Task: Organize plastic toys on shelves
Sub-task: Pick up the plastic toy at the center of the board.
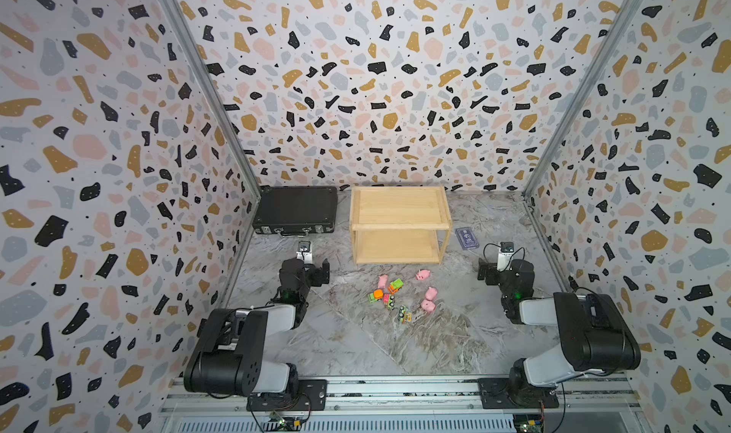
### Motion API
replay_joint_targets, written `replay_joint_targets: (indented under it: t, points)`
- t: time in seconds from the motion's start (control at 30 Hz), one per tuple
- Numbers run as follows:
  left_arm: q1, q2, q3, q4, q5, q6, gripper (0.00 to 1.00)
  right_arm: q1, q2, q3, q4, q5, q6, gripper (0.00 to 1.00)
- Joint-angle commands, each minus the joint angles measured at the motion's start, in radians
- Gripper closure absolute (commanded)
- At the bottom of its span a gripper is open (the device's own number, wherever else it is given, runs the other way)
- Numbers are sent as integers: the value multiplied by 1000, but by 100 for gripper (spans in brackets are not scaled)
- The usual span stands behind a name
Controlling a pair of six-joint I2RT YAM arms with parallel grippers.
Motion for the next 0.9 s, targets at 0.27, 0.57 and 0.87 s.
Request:
replay_joint_targets:
  t: [0.27,0.57,0.87]
  points:
    - [3,-1,2,38,6,14,1,4,-3,28,-12,-3,-6,0]
    - [3,0,2,36,9,14,1,5,-3,27,-13,-3,-6,0]
    - [3,-3,2,36,-9,7,1,4,-4,27,-11,-3,-5,0]
